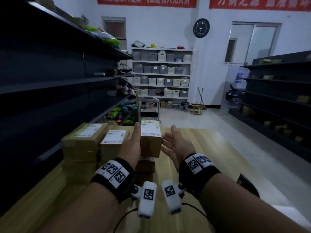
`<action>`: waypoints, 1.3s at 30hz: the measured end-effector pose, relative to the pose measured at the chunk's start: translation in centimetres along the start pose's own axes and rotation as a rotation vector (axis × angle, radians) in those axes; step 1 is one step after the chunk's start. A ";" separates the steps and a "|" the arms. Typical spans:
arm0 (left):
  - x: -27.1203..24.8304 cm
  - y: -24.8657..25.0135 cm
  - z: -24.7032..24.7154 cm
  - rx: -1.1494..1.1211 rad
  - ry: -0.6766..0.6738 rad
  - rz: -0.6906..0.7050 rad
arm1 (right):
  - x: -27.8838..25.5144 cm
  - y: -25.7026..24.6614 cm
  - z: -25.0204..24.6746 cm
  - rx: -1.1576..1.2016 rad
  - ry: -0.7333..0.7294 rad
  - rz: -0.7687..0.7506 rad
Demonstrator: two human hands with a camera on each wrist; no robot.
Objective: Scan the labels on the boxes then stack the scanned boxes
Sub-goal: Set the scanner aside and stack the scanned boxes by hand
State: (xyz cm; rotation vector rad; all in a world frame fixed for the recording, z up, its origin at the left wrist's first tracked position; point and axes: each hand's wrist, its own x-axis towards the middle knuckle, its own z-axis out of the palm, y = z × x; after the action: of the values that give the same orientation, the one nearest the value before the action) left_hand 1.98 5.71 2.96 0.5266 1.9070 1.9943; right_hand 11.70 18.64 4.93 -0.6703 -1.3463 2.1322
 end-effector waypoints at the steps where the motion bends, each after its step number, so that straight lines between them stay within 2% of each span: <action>1: 0.2 -0.2 -0.6 0.007 -0.005 -0.022 | -0.1 0.4 0.5 -0.011 -0.005 0.011; 8: -0.6 -0.7 -2.6 -0.014 -0.043 -0.059 | -0.8 2.2 1.9 -0.085 0.020 0.043; 14: -2.2 0.3 -3.0 -0.021 0.015 -0.040 | -0.9 2.0 1.6 -0.076 0.050 0.064; 20: -3.0 -0.1 -2.7 -0.051 0.018 -0.038 | -1.7 1.7 1.2 -0.044 0.032 0.112; 26: -2.7 -1.0 -2.8 -0.065 -0.057 -0.065 | -1.1 2.6 1.2 -0.113 0.038 0.099; 39: -2.7 -1.8 -5.2 0.004 -0.060 0.026 | -1.1 3.5 3.6 -0.197 -0.024 0.063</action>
State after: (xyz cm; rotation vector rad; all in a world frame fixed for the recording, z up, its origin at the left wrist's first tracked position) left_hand 1.84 -0.01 0.88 0.6088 1.8775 1.9684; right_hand 9.55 14.26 3.25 -0.7765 -1.5824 2.0795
